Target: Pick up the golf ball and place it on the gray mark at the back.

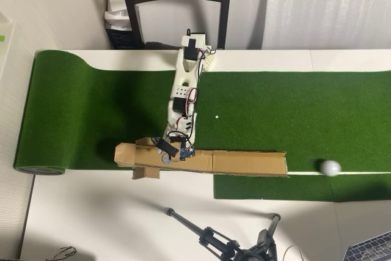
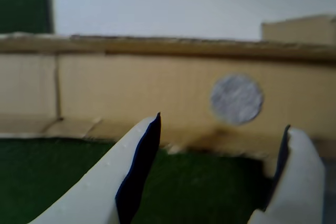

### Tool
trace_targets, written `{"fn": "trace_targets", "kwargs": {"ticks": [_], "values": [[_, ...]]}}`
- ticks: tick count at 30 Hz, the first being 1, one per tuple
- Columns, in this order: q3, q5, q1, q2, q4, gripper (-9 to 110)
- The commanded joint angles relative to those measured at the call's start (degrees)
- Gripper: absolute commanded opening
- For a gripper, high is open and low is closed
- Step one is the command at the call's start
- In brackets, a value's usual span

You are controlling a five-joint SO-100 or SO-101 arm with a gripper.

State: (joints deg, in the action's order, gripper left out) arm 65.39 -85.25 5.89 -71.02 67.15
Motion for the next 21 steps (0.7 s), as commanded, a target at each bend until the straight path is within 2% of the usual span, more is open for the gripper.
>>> {"fn": "trace_targets", "kwargs": {"ticks": [1, 5, 11, 15, 21], "values": [[-7.82, -0.97, -1.32, -9.84, 5.54, 38], [-8.88, -0.88, -3.34, -16.08, 6.24, 38], [-9.23, -3.78, -3.43, -25.31, 20.21, 38], [-8.44, -3.25, -3.34, -33.22, 23.12, 38], [3.25, -0.88, -2.55, -48.78, 25.75, 38]]}}
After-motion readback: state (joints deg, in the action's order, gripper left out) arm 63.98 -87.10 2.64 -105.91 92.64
